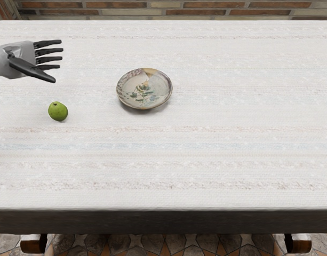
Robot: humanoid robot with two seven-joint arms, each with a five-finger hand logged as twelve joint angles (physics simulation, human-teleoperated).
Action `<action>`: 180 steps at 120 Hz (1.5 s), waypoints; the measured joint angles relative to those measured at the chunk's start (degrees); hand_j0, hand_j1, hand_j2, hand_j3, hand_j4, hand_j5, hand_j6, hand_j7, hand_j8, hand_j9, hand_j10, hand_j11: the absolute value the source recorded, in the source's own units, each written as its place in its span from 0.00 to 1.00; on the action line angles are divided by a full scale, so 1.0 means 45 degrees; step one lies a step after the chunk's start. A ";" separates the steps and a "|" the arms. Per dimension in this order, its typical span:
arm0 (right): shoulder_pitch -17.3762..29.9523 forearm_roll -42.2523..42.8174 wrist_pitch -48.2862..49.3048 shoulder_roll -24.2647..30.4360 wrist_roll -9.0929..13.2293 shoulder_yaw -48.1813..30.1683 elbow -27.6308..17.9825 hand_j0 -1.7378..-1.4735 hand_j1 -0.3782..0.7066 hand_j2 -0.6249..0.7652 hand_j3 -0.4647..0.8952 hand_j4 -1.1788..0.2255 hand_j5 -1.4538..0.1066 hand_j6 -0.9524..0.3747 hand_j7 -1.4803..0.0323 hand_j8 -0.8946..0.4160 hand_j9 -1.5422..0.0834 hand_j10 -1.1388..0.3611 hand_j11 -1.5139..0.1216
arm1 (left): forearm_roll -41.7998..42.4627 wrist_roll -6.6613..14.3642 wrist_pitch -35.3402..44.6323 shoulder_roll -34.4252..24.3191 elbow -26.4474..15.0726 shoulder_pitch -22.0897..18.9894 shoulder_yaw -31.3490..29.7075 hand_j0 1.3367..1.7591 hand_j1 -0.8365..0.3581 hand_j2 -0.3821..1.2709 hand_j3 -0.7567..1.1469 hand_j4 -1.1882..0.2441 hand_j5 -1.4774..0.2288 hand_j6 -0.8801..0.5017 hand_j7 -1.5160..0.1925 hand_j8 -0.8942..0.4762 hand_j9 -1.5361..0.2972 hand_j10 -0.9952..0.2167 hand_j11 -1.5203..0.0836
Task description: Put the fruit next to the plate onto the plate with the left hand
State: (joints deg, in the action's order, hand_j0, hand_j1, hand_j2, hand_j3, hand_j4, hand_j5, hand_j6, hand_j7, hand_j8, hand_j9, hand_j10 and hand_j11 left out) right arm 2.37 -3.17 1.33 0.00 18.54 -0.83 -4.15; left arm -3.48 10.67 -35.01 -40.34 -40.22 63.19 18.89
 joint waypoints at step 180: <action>0.0000 0.0000 -0.0002 0.0000 0.0000 -0.0011 0.0005 0.30 0.03 0.45 0.34 0.84 0.93 0.72 0.98 0.68 0.95 0.76 0.93 | -1.0261 0.0177 0.2491 0.0752 -0.2195 0.1798 -0.3463 0.76 0.97 0.23 0.40 0.81 0.85 0.62 0.87 0.63 0.82 0.80 0.93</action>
State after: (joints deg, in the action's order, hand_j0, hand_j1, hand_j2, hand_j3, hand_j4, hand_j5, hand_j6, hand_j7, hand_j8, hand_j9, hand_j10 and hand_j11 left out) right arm 2.37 -3.17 1.32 0.00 18.54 -0.88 -4.13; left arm -49.66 11.47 -23.80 -36.95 -50.10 71.28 3.31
